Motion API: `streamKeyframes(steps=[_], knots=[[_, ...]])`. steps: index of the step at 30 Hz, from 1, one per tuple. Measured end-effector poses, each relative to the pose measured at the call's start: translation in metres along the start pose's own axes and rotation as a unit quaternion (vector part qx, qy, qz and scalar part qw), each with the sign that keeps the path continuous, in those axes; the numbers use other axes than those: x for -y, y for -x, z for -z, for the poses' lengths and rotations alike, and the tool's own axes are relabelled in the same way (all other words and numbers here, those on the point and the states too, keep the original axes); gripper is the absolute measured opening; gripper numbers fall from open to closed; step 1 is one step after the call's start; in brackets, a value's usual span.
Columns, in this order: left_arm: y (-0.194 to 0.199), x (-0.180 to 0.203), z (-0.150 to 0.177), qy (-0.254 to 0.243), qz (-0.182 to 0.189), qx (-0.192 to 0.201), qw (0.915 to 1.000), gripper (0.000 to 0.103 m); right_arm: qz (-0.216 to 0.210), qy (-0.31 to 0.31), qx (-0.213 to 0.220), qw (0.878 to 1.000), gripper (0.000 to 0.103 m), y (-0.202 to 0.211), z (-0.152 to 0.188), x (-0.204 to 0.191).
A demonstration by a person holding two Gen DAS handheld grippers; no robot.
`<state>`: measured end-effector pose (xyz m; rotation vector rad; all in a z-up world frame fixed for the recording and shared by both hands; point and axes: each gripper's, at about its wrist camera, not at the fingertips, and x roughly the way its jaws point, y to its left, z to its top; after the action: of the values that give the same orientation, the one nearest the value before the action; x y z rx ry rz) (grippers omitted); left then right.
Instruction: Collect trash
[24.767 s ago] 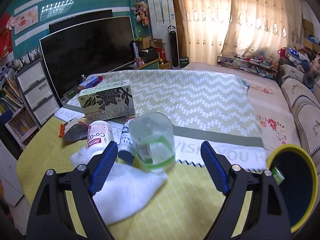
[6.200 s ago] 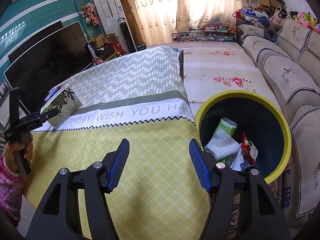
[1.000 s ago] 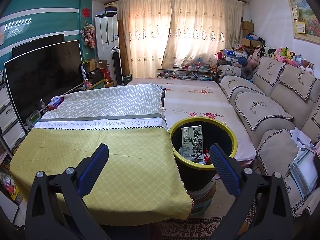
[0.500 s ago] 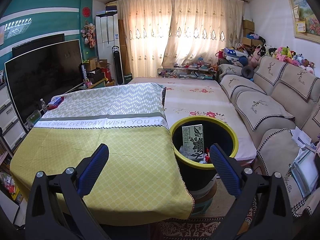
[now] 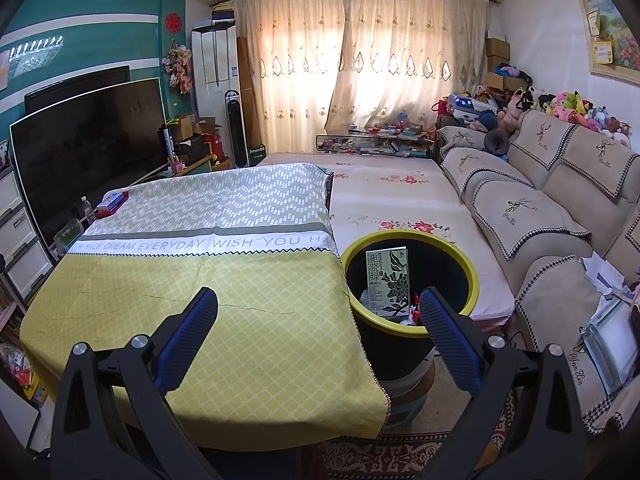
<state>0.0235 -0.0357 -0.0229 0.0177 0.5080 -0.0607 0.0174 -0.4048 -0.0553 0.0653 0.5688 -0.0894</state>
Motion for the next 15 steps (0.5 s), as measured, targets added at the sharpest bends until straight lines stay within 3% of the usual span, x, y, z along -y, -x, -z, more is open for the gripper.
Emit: streamKeyframes(steps=[15], knots=[[-0.0016, 0.0024, 0.0006, -0.001, 0.002, -0.001, 1.0, 0.098, -0.003, -0.001, -0.001, 1.0, 0.096, 0.0002, 0.0019, -0.0032]])
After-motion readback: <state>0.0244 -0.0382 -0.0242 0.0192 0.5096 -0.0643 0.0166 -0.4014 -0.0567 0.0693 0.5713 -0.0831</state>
